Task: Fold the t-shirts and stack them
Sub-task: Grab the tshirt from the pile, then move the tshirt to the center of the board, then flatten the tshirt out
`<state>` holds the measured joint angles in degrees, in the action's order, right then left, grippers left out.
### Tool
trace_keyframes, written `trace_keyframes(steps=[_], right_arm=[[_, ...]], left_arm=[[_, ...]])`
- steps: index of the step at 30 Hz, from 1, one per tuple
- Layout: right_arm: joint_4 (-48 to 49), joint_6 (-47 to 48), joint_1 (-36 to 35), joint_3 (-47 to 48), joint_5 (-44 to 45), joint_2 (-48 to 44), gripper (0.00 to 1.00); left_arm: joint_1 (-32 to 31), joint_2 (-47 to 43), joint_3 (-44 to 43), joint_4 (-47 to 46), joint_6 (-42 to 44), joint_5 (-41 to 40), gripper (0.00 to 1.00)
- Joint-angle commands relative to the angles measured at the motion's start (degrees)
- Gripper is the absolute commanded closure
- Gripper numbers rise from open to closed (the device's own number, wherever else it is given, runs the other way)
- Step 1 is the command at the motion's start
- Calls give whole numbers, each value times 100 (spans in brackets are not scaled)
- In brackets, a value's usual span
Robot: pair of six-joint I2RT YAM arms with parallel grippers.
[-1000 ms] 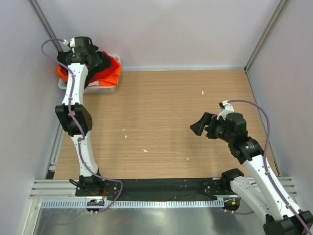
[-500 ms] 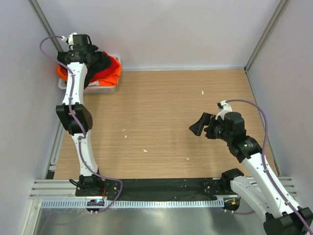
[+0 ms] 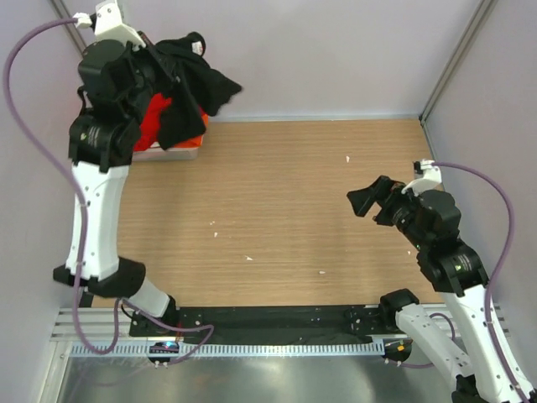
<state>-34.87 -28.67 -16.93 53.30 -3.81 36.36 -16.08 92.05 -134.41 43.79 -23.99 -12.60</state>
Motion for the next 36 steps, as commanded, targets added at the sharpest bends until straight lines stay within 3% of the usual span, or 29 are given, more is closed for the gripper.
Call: trace_keyframes(steps=[1,2,4,6,8,10,14,16,20,25,30,36], right_arm=[[-915,-297,-12,365,1495,29,0],[-1047,-428,-12,383,1689,55,0],[-1346,-692,-4,374,2049,99,0],[-1539,-763,-21,427,2130,134,0],[-1619,-868,-12,462,2183,143,0],[-1724,-939,-12,524,2201,117,0],[-1549,-983,-21,322,1920,-58,0],[-1426,-1114,-12,16,1508,2,0],[-1119,-1246,-21,-758,409,433,0],[-566,-1527,-30,-1593,189,494,0],[321,-1774,-39,-2165,-234,1381,2],[1070,-1748,-30,-2342,21,2234,19]], left_arm=[[-623,23,547,314,140,319,98],[-790,76,730,558,123,441,92],[-1298,364,819,1119,140,575,36],[-1738,594,864,1560,140,217,1],[-1960,735,1038,1999,-69,-66,0],[-2215,543,1863,1923,-246,-260,0],[-2356,-493,3804,942,-782,-7,0],[-2365,-1169,4838,624,-1133,-40,0],[-2365,-1997,5975,604,-1503,-181,0],[-2365,-2883,6970,657,-2126,-41,2],[-2723,-3167,7928,490,-2522,170,5],[-3727,-2965,8299,534,-3129,-243,5]])
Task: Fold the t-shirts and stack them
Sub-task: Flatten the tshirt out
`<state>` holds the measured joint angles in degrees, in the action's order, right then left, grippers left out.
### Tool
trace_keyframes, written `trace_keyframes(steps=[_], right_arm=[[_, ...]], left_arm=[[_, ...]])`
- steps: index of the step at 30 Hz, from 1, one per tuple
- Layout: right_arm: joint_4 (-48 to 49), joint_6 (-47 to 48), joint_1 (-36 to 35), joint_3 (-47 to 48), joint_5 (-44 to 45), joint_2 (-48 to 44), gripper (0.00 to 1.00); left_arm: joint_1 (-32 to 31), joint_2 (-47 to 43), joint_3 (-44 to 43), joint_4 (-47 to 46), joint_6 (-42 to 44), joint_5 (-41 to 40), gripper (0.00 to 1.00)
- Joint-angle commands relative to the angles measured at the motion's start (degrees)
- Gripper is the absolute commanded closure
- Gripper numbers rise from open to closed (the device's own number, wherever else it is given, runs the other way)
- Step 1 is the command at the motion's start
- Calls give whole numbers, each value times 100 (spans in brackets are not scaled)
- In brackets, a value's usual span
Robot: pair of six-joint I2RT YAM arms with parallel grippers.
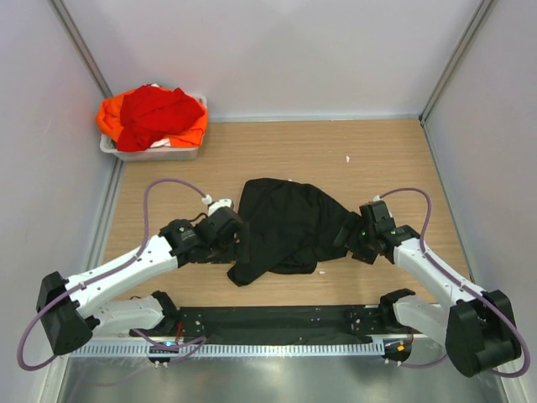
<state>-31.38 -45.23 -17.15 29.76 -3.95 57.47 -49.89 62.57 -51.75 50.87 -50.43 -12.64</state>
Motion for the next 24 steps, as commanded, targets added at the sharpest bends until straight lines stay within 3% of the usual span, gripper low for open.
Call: trace_keyframes(steps=[1,3,12,15,19,24], right_arm=[[747,-74,-8,21,69,211,21],[878,-47,-8,-22,131,413,22],[1546,76,-8,-330,17,1011,47],[1696,94,-8,-374,17,1187,61],[1819,137,-8,-366,-10,1354,96],[1556,199,-8,-164,148,1109,99]], left_arm=[[-407,-8,77,-192,-528,-247,5],[-504,-16,173,-192,-660,-247,5],[-741,-236,990,-437,-1082,-89,3],[-847,-271,1202,-578,-1223,-54,4],[-996,-254,1386,-850,-1346,-45,8],[-1067,53,1693,-1377,-1495,25,19]])
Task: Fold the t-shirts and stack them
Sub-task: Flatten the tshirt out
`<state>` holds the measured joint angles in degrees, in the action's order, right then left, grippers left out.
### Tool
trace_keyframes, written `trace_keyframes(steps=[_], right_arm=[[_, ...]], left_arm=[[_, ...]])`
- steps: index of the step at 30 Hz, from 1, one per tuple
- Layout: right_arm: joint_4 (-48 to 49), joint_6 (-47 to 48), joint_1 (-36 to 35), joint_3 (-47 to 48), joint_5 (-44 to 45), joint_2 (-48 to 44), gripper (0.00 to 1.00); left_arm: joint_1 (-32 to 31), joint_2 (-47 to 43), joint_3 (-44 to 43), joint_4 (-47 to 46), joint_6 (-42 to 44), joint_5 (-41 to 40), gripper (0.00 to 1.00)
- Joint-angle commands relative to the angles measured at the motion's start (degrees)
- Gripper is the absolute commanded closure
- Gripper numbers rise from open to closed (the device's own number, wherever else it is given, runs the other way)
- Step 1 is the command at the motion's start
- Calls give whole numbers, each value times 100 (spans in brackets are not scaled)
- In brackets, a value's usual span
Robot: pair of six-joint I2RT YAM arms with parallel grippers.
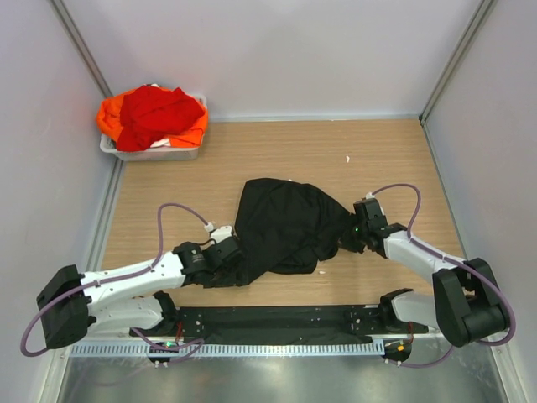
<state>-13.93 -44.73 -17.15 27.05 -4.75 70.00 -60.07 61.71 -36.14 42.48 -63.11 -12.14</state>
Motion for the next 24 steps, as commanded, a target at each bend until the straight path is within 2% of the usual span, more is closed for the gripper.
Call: trace_keyframes(steps=[1,7,15,18,19,20,23,24], right_arm=[[-267,175,-8,160,273,-188,98],[-865,325,-8,485,440,-601,98],[-988,351,-8,547,432,-716,99],[-997,360,-8,573,440,-733,99],[-1032,368,-8,582,449,-733,98],[-1067,360,-8,635,449,-768,99],[-1287,395,1,845,658,-925,99],[-1374,412,18,924,669,-987,99]], left_arm=[[-57,191,160,-574,-254,-103,23],[-75,315,274,-671,-395,-569,35],[-75,780,274,-1118,-412,-903,46],[-66,1070,169,-1400,-360,-1035,71],[-75,1227,117,-1435,-334,-1079,93],[-75,1281,38,-1418,-246,-1106,100],[-83,1282,-462,-1164,-44,-1246,100],[-83,1230,-769,-815,0,-1308,100]])
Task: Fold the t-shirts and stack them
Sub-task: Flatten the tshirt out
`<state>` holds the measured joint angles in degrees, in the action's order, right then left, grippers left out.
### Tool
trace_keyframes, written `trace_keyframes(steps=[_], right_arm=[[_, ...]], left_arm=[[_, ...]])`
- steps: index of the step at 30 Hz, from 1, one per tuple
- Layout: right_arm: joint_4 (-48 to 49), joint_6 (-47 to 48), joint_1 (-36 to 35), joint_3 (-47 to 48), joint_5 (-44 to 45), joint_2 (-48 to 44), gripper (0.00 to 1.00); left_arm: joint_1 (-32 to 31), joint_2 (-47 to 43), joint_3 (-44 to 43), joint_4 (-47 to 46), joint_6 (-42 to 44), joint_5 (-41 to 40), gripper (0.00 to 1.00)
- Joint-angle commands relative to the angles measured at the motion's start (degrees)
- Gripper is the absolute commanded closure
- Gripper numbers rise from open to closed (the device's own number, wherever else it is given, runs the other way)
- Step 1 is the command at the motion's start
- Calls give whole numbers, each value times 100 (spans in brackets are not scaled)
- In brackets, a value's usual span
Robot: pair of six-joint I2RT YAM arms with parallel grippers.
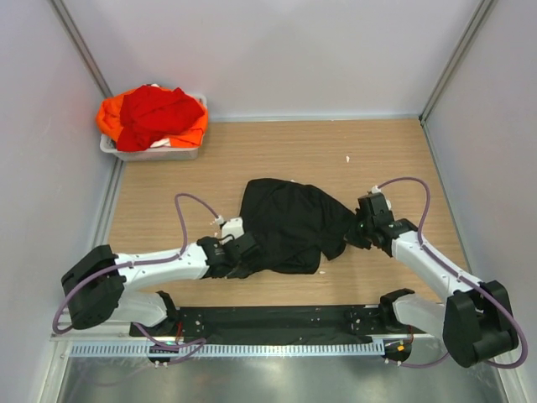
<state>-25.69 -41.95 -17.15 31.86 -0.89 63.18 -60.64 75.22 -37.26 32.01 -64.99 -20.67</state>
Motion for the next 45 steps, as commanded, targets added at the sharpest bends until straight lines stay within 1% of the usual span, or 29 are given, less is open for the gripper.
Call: trace_keyframes(steps=[1,2,3,4,5,7,8,9,10,11,13,14,15,16,18,21,23,24,26,29,31,33,34,37,39,41,43,45], right_arm=[[-399,152,27,540,325,-384,99],[-515,187,53,785,335,-463,99],[-637,196,71,926,361,-630,98],[-891,223,89,1102,378,-727,99],[-1042,275,89,1495,439,-815,99],[-1462,372,89,1936,466,-1026,99],[-1587,407,89,2382,475,-1088,99],[-1692,494,89,2613,467,-1149,99],[-1928,539,97,2850,484,-1228,99],[-2061,600,89,3357,501,-1255,99],[-2403,749,89,3869,589,-1316,99],[-2492,811,89,4342,607,-1360,99],[-2580,855,89,4573,659,-1396,99],[-2729,969,89,5019,660,-1492,99],[-2818,1136,97,5417,590,-1597,98],[-2941,1522,89,6050,537,-1870,99],[-3012,1838,97,6366,476,-2106,98],[-3020,1918,89,6438,432,-2177,99],[-3082,2094,89,6648,353,-2318,99],[-3100,2261,89,6939,169,-2590,99],[-2995,2332,80,7158,159,-2679,99],[-2942,2481,89,7369,81,-2723,99],[-2907,2569,89,7553,-33,-2732,99],[-2661,2833,89,7809,-157,-2811,99],[-2381,3008,97,7862,-315,-2872,98],[-2143,3114,115,7897,-456,-2995,99],[-1800,3202,133,7897,-535,-3074,99],[-1755,3167,159,7976,-343,-2979,99]], left_arm=[[-27,-200,-869,462,223,-621,100],[-27,-401,-1054,951,267,-710,100],[-27,-525,-1247,1200,363,-806,100],[-27,-665,-1675,1455,408,-1016,100],[-27,-788,-1871,1884,469,-1105,100],[-27,-1184,-2493,2238,689,-1325,100],[-27,-1290,-2741,2527,777,-1465,100],[-27,-1456,-2952,2651,995,-1519,100],[-27,-1492,-3407,2757,1102,-1572,100],[-27,-1528,-3629,2941,1207,-1624,100],[-27,-1519,-4068,3117,1531,-1765,100],[-27,-1510,-4471,3284,1629,-1835,100],[-27,-1484,-4692,3346,1734,-1914,100],[-18,-1440,-4868,3434,1936,-1932,100],[-27,-1414,-5394,3435,2191,-1872,100],[-27,-1413,-5940,3347,2701,-1687,100],[-27,-1431,-6196,3233,3086,-1397,100],[-27,-1431,-6458,3233,3185,-1309,100],[-27,-1431,-6680,3172,3404,-984,100],[-27,-1353,-7110,3101,3861,-361,100],[-27,-1291,-7417,3092,4002,-53,100],[-27,-1212,-7568,3083,4143,18,100],[-27,-1212,-7621,3005,4187,62,100],[-27,-1378,-7516,2602,4573,597,100],[-27,-1570,-7463,2399,4793,1107,100],[-27,-1825,-7131,1872,5127,1502,100],[-27,-2220,-6884,1268,5347,1653,100],[-27,-2362,-6699,1010,5435,1680,100]])
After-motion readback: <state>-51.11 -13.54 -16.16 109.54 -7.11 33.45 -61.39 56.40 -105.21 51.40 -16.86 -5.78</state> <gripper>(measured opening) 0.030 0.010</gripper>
